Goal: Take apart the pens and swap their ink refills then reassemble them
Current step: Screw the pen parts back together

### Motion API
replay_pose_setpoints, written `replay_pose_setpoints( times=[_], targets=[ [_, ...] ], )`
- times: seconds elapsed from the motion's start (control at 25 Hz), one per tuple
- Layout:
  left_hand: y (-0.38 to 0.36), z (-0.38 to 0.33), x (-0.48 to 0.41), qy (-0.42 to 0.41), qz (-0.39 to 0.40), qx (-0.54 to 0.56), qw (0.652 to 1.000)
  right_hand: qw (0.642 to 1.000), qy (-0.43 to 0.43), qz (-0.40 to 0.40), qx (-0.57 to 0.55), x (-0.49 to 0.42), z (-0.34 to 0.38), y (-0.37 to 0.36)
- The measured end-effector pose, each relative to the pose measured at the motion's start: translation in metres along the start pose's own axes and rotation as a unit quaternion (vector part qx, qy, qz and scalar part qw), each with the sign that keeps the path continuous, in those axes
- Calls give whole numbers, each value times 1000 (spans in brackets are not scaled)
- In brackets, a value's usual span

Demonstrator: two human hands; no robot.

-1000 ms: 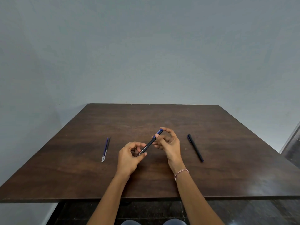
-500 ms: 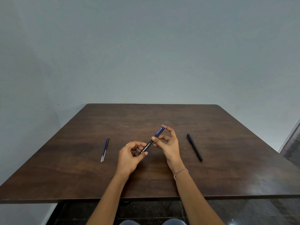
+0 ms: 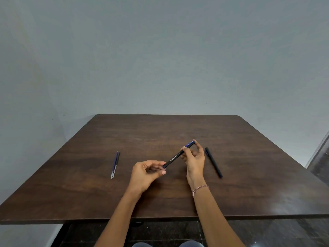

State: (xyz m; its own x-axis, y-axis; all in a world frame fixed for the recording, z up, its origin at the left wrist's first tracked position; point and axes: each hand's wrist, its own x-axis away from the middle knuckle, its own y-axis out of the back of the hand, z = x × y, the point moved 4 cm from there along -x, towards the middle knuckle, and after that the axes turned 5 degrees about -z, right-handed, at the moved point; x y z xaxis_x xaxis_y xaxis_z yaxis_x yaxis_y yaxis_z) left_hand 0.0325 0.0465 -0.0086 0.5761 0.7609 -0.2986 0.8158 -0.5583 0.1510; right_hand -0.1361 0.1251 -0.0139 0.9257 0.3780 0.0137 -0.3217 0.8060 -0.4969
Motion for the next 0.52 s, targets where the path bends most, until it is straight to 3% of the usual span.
replay_pose_setpoints(
  times=[0.28,0.52],
  targets=[
    [-1,-1,1,15,16,-3,1000,999,-14,33,32,1,-2,-3],
    [-2,-4,3,-7,42,-42,998,984,-9,143,108,15,4,-13]
  ],
)
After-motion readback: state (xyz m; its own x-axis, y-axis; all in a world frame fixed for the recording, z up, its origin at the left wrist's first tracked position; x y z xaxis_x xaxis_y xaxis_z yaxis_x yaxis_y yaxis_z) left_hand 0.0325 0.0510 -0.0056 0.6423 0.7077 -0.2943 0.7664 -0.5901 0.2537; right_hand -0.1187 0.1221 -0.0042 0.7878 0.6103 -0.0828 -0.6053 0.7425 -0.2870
